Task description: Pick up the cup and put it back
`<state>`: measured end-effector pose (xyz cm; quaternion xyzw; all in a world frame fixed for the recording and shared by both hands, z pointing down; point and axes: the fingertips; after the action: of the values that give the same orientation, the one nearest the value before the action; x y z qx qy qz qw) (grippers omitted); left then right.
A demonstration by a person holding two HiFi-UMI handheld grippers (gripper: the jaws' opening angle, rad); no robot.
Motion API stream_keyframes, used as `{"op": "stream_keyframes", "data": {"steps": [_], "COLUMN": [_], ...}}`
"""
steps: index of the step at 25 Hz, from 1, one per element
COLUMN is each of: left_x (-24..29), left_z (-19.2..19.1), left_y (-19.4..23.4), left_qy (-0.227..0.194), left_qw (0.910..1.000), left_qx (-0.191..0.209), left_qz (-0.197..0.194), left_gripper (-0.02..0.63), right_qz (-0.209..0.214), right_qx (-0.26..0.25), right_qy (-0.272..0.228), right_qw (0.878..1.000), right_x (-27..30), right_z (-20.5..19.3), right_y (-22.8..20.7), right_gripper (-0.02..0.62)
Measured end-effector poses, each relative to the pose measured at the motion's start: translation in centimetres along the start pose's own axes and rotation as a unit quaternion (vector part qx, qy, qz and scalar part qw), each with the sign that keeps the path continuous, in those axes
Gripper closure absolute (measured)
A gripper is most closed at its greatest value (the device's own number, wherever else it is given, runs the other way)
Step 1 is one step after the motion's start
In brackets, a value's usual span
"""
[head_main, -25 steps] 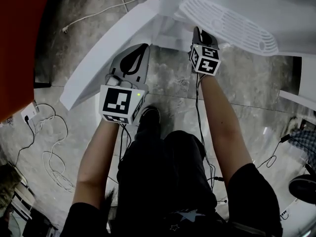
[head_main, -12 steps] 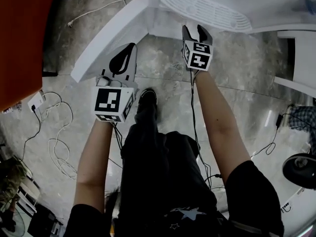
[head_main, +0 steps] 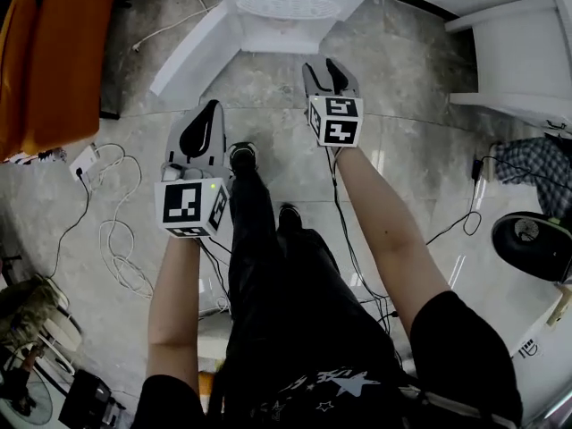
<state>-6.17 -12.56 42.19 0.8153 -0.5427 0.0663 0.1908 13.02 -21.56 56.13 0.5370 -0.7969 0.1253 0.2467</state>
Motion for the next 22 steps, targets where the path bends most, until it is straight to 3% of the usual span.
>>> {"op": "stream_keyframes", "data": {"steps": [9, 12, 16, 22], "left_x": [-9.7, -12.3, -16.6, -24.9], "left_z": [8.5, 10.6, 12.2, 12.4], "left_y": [-8.0, -9.5, -11.6, -13.2], "left_qy": [-0.04, -0.059, -0.072, -0.084], "left_qw": [0.999, 0.998, 0.9972, 0.9963], "left_qx": [-0.01, -0.01, -0.005, -0.007], "left_qz": [0.016, 0.021, 0.022, 0.021], "left_gripper": [0.597, 0.597, 0.597, 0.597], "right_qz": [0.013, 0.009, -0.003, -0.011], "right_qx": [0.018, -0.002, -0.026, -0.023], "right_qy": [-0.085, -0.108, -0.131, -0.168], "right_qw": [0.996, 0.994, 0.991, 0.985], "right_x": [-16.9, -21.3, -27.0, -36.0], "right_z": [10.5, 13.2, 15.0, 16.6], "right_y": [-1.0, -0.9, 0.0, 3.4], "right_gripper": [0.435, 0.47, 0.533, 0.588]}}
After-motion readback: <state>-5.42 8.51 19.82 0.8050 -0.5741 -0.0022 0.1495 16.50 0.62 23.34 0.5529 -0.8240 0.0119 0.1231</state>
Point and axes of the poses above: the fingertips, and each gripper's own axes: x forward along the fingers, y to its left, z out of its top, and after that the axes turned 8 degrees about -x, right-handed
